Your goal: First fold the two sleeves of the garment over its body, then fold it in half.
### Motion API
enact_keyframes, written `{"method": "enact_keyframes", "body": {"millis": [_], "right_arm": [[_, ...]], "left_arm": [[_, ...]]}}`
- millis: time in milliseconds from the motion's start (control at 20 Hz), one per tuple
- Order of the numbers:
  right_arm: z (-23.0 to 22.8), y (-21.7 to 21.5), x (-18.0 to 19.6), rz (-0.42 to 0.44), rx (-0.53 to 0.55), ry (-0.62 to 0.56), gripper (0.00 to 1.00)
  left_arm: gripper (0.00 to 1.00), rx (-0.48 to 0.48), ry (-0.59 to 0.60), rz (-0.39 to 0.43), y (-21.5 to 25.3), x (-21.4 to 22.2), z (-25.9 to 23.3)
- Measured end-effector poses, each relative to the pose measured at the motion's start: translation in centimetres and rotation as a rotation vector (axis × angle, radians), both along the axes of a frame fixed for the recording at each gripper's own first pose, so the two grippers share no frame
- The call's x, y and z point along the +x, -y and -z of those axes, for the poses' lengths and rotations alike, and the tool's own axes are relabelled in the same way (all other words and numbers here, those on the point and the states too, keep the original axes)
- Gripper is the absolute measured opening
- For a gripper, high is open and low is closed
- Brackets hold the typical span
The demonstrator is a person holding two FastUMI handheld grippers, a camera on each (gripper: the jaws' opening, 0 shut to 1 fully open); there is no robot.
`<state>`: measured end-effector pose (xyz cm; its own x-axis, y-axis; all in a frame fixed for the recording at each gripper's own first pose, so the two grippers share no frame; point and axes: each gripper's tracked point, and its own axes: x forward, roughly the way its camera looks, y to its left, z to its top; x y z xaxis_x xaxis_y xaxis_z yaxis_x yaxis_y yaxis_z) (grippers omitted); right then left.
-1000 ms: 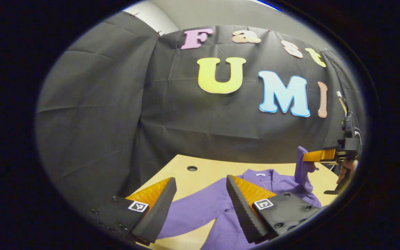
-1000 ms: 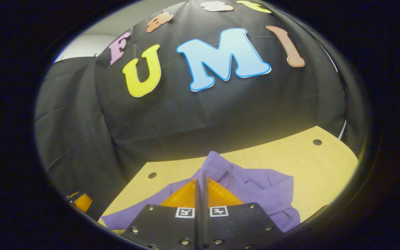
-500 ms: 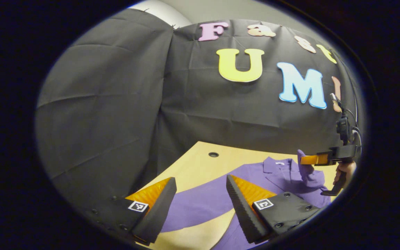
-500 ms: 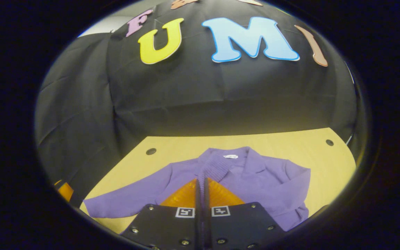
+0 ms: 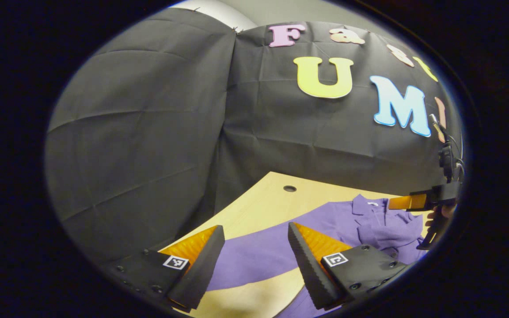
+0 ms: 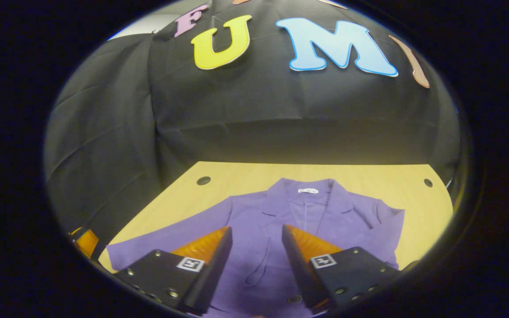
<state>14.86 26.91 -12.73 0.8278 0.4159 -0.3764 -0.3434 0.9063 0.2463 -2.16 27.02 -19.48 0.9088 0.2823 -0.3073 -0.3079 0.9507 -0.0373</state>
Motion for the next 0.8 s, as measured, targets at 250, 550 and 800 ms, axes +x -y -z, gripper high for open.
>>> {"method": "enact_keyframes", "body": {"millis": [250, 550, 800], "right_arm": [[-2.7, 1.3, -1.3, 0.014, -0.037, 0.083, 0.89], [-6.1, 2.0, -4.5, -0.008, -0.041, 0.143, 0.89], [-7.3, 1.7, -6.5, -0.039, -0.054, 0.173, 0.89]], "left_arm": [[0.95, 0.001, -0.036, -0.110, -2.6, -0.7, 2.3], [0.95, -0.057, -0.136, -0.303, -8.0, -3.4, 7.0], [0.95, -0.100, -0.282, -0.411, -11.0, -5.5, 12.1]]}}
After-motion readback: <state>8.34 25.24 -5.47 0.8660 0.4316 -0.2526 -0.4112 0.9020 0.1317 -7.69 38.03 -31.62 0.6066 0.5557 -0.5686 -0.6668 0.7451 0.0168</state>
